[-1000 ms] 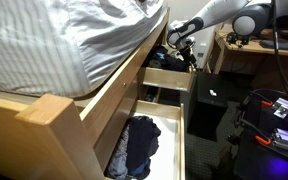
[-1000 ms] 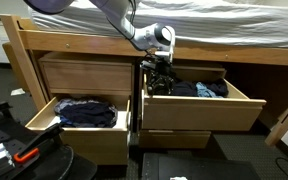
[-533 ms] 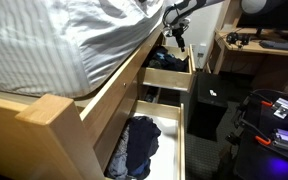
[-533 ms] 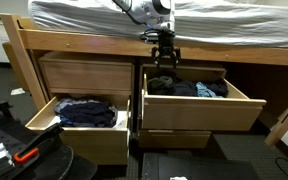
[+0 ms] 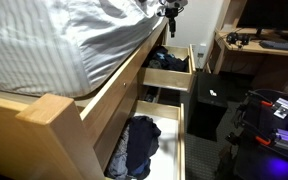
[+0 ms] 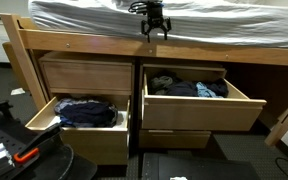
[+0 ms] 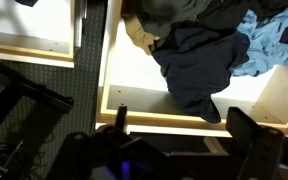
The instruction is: Open the top right drawer.
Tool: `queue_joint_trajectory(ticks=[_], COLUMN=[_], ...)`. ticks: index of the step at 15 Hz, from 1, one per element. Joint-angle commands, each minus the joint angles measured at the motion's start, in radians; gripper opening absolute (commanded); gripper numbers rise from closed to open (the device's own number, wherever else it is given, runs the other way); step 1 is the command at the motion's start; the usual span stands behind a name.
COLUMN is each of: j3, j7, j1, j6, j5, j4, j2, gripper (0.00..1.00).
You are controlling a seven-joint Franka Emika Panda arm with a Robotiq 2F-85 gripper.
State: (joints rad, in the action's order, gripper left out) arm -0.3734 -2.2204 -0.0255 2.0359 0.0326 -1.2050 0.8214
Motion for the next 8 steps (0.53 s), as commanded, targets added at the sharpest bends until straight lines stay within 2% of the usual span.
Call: queue_joint_trajectory(ticks=[1, 6, 7, 8], j3=[0.094, 0.148, 0.159, 0.167], j7=[-0.004, -0.115, -0.075, -0.091], j1=[0.007, -0.008, 0.023, 0.021], j6=[0.027, 0.037, -0.003, -0.003], j5=[0.008, 0.025, 0.006, 0.008], j4=[-0.229, -0.438, -0.281, -0.32], j2=[-0.222, -0.464, -0.337, -0.38], gripper=[1.0, 1.0, 1.0, 1.0])
